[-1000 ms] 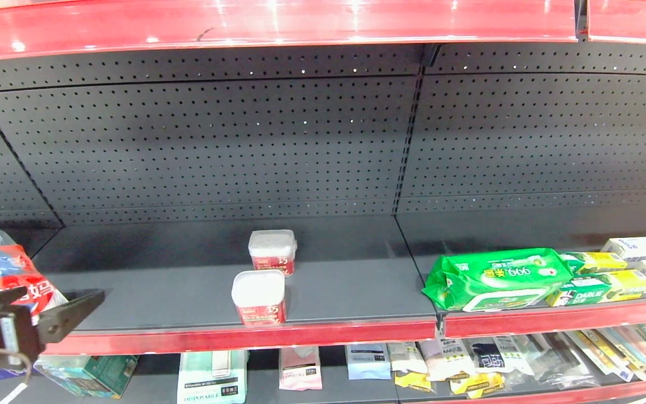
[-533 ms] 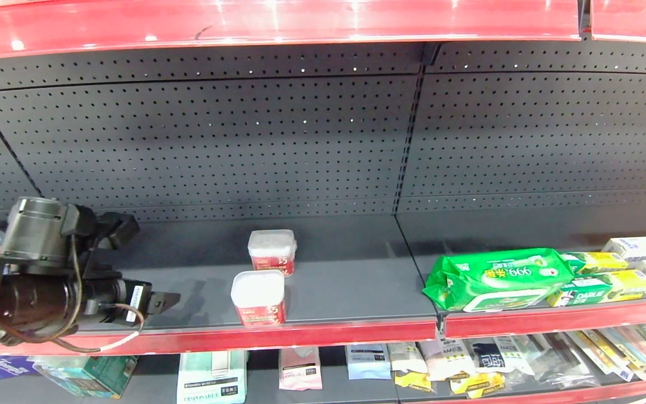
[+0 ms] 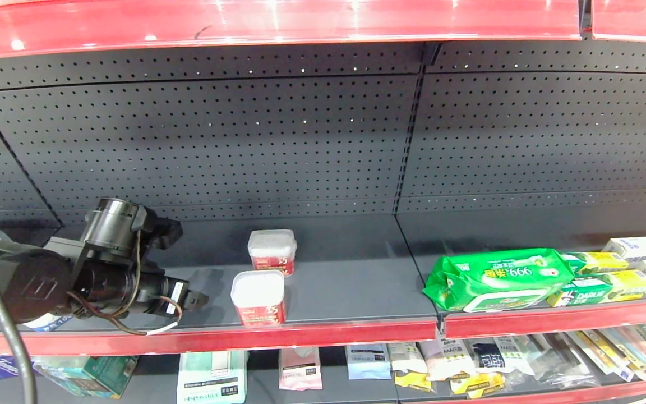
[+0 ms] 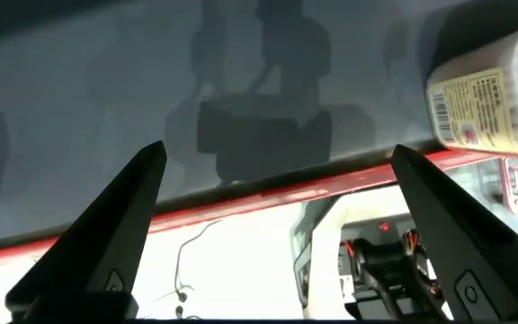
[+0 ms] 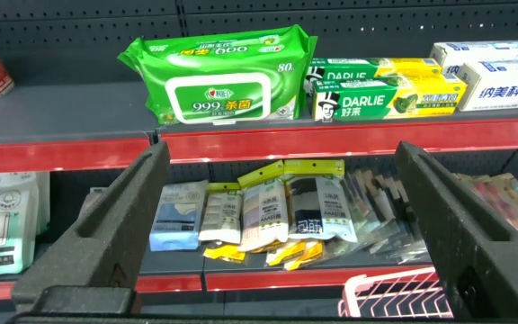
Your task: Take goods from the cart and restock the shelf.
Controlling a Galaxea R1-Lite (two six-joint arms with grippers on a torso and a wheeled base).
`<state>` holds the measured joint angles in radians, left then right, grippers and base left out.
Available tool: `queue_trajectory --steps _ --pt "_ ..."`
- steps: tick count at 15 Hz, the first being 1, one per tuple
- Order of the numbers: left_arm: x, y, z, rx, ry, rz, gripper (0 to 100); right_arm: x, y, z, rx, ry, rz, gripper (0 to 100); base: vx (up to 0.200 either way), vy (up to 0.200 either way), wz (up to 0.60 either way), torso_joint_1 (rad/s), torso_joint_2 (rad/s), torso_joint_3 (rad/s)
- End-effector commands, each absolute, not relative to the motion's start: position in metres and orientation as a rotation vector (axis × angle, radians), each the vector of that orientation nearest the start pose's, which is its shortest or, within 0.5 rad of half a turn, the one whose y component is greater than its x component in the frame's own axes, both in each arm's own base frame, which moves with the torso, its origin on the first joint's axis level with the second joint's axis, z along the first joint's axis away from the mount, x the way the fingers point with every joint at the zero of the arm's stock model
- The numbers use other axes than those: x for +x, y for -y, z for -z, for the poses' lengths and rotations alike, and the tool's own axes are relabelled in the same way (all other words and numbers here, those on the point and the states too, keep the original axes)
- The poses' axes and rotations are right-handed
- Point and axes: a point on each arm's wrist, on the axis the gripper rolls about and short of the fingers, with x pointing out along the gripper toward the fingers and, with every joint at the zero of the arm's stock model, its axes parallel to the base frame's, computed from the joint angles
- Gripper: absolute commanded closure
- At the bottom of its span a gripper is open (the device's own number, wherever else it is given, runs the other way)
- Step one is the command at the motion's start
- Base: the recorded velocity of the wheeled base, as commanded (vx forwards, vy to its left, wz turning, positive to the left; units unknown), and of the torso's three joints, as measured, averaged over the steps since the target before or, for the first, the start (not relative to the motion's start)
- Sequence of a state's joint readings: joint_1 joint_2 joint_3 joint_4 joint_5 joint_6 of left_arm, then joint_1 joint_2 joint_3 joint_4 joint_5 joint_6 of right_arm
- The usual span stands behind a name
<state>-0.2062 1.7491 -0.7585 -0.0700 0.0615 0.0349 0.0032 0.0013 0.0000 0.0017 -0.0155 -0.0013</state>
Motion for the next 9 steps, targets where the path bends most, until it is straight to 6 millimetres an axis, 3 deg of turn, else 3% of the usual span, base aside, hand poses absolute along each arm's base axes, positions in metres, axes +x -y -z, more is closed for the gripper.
queue_trajectory --steps 1,9 --pt "0.281 0.060 -0.101 0.166 -0.928 0.146 0 -0.023 0.000 -0.075 -0.002 -0.003 0.012 0 0.000 0.000 0.00 0.000 0.00 0.000" --pt "0.302 0.074 -0.088 0.193 -0.948 0.153 0 -0.023 0.000 -0.075 -0.002 -0.003 0.012 0 0.000 0.000 0.00 0.000 0.00 0.000"
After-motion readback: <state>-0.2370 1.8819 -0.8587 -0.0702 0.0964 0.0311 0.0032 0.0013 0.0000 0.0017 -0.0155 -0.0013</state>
